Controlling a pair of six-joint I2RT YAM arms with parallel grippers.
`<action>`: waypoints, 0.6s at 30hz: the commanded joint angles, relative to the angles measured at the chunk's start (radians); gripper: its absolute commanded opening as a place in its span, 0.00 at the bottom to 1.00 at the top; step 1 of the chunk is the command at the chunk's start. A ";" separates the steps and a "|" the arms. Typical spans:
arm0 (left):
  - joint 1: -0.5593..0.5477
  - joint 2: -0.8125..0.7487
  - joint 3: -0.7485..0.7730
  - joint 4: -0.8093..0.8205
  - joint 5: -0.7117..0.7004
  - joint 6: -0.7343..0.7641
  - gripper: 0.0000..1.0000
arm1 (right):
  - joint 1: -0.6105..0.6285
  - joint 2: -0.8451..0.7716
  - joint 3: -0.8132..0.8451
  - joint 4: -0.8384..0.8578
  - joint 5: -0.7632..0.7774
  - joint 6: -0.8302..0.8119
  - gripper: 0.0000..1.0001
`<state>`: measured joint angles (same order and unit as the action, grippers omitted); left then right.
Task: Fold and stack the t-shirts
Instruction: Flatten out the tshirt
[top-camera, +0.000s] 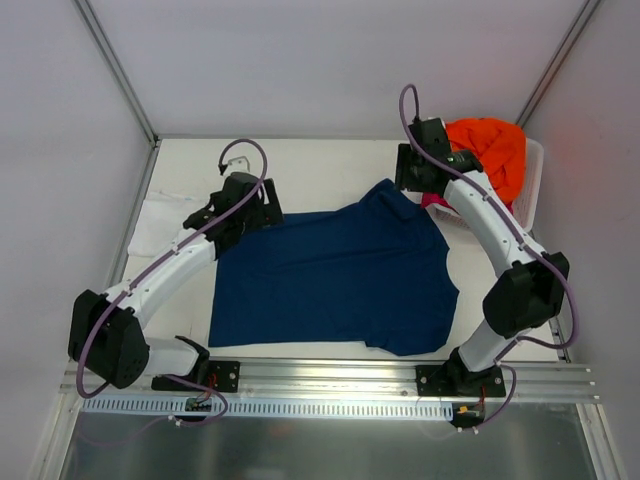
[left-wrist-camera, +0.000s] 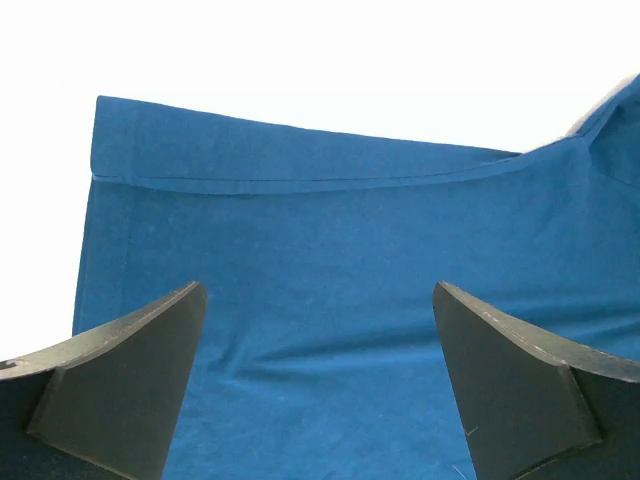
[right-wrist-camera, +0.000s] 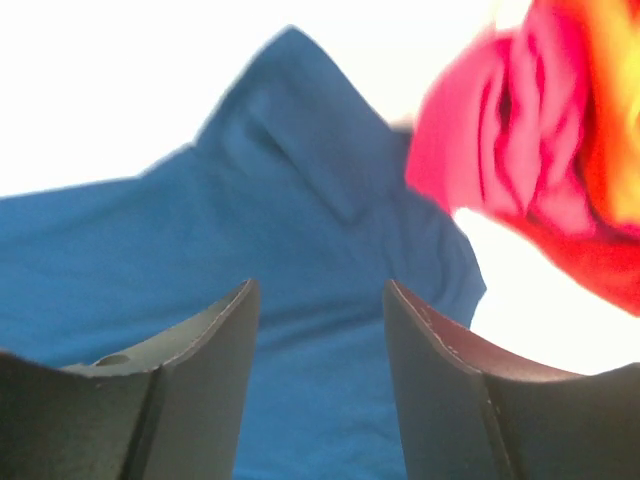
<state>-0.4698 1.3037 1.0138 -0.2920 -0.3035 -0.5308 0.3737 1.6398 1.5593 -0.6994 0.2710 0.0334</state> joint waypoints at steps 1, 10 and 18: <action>0.007 0.043 0.009 -0.042 -0.026 0.026 0.99 | -0.018 0.081 0.117 -0.054 -0.041 -0.024 0.56; 0.028 0.158 0.008 -0.044 -0.031 0.028 0.99 | -0.087 0.472 0.476 -0.066 -0.243 -0.010 0.56; 0.103 0.284 0.068 -0.045 -0.014 0.029 0.99 | -0.107 0.657 0.637 -0.023 -0.305 -0.009 0.56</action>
<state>-0.3866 1.5585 1.0344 -0.3302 -0.3054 -0.5220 0.2626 2.3039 2.1166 -0.7452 0.0105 0.0250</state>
